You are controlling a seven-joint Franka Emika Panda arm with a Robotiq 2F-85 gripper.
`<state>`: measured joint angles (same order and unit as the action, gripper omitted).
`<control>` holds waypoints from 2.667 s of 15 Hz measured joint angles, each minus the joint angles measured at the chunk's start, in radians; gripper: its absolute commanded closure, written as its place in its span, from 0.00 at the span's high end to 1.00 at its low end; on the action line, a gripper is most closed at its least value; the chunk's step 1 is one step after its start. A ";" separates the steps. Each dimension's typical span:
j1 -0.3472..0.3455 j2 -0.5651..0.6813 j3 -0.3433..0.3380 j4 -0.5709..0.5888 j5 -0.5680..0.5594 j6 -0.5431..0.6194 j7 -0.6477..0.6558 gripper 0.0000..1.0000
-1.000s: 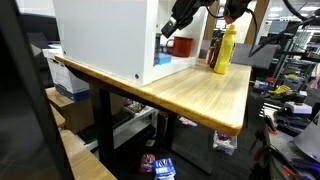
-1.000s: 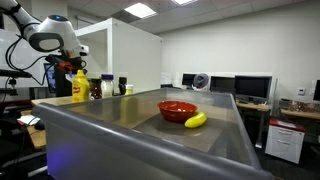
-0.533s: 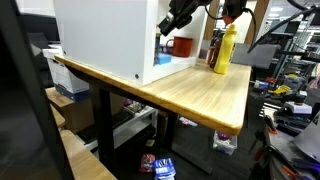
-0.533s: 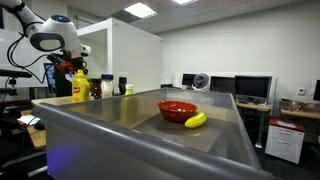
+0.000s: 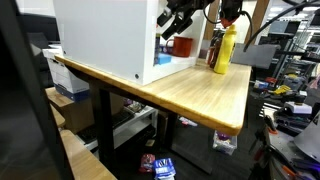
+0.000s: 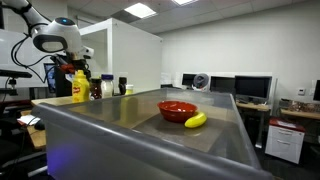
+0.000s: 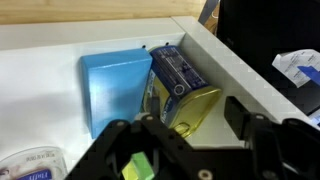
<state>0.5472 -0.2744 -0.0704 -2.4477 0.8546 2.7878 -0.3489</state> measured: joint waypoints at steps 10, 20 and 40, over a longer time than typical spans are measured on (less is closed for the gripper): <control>0.029 0.064 -0.032 0.051 0.216 0.013 0.003 0.49; 0.032 0.082 -0.016 0.049 0.248 0.090 0.097 0.03; -0.181 -0.134 0.161 -0.081 -0.007 -0.135 0.283 0.01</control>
<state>0.3663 -0.4082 0.0907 -2.5292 0.8478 2.6528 -0.0661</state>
